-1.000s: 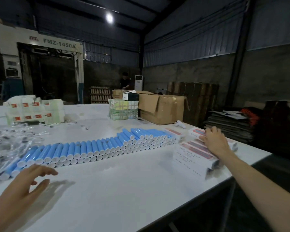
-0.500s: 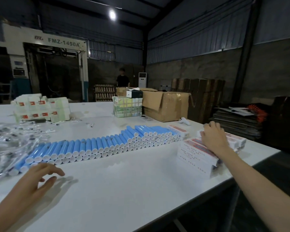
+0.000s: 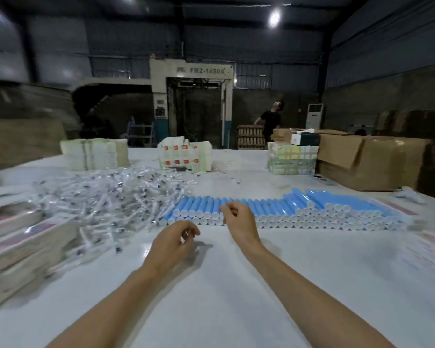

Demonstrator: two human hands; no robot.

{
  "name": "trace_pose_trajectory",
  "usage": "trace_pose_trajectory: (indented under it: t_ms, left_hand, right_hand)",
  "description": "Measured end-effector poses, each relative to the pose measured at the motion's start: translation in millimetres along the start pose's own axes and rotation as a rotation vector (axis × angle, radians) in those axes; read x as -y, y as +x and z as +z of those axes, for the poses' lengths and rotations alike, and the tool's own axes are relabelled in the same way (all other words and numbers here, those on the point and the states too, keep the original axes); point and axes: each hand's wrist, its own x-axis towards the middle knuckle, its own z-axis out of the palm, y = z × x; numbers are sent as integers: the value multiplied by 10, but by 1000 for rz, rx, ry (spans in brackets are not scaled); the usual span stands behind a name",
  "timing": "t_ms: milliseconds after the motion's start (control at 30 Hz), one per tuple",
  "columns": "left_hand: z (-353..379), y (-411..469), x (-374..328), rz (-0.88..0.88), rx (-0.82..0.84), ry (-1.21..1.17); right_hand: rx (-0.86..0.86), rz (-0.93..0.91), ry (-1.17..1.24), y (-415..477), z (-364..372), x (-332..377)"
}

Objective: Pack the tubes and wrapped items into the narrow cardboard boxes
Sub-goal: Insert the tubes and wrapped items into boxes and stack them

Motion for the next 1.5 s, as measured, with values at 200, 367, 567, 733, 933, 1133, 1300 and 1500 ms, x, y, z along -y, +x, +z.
trace_pose_trajectory:
  t_ms: [200,367,567,733,933,1133,1300,1500]
  left_hand:
    - [-150,-45,9,-38,0,161]
    - [-670,46,74,-19,-102,383]
    - [-1590,-51,496,-416,-97,1025]
    - [-2035,-354,836,-728,20,1238]
    - [-2128,-462,749,-582,-78,1187]
    - [-2109,-260,97,-280,-189,825]
    - [-1673,-67,-408,-233,-87,11]
    - [-905,179,-313,-381,-61,-564]
  right_hand:
    - [117,102,62,-90,479,-378]
    - [148,114,172,-18,483,-522]
    - [186,89,167,-21,540,-520]
    - [207,55,158,-73,516,-436]
    - [230,46,153,-132,479,-339]
    - [216,66,147,-144,484,-291]
    - [205,86,146,-129,481,-282]
    - [173,101,140,-105,434,-292]
